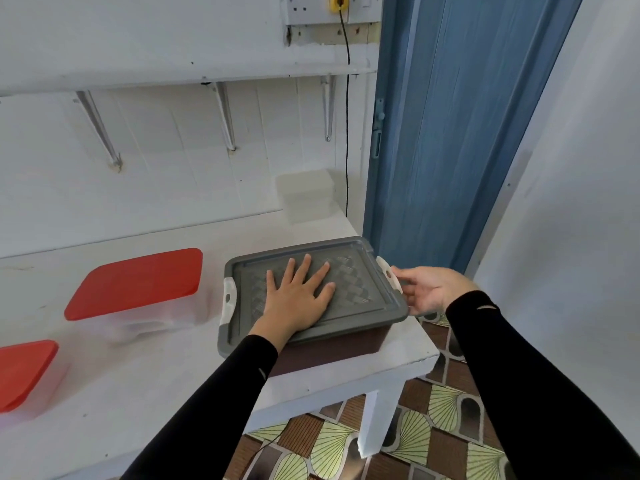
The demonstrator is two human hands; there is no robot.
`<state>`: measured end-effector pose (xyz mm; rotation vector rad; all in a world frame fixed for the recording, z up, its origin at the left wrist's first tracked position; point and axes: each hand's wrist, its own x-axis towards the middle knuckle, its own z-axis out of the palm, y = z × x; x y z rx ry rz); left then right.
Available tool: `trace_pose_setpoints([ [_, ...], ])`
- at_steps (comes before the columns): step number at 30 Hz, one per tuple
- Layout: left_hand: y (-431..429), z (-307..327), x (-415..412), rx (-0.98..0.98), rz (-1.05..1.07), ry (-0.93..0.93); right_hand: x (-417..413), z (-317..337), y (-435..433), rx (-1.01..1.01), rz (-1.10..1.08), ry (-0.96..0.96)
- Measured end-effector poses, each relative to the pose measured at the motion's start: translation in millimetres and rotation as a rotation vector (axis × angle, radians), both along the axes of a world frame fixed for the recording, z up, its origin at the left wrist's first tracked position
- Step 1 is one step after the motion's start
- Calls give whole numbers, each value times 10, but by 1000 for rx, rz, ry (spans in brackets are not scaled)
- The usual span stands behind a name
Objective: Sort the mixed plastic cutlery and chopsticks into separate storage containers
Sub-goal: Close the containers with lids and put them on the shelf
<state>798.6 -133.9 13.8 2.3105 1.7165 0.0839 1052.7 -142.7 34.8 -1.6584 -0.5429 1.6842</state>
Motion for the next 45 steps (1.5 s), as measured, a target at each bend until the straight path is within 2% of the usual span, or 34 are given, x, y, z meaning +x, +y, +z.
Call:
trace_pose_setpoints([
  [4,12,-9,0,-3,-2,6,-159,47,57,20,39,-17],
  [9,28,1,3,2,25,-14,-495,107,178,162,19,-414],
  [12,266,30,-96,74,85,-33,-553,65,173,284,33,-609],
  [15,588,98,-364,169,160,88,-604,-93,112,380,171,-881],
  [17,685,160,-467,215,175,163,-620,-198,20,438,205,-972],
  [20,702,212,-499,175,227,198,-617,-267,-110,472,77,-812],
  [22,667,245,-535,130,292,247,-597,-269,-168,377,-20,-674],
  [25,566,264,-705,65,324,172,-608,-274,-218,235,141,-603],
  [29,281,457,-1086,-189,334,-117,-807,-207,-184,356,242,-534],
  [31,41,444,-1280,-364,358,-434,-902,-167,-185,388,262,-488],
  [33,-211,392,-1425,-452,412,-697,-980,-123,-185,377,292,-408],
  [38,-605,692,-1806,-378,514,-969,-1254,398,-187,505,409,-233],
  [45,-751,2011,-2387,-173,451,-1248,-2021,1554,-42,808,409,67],
])
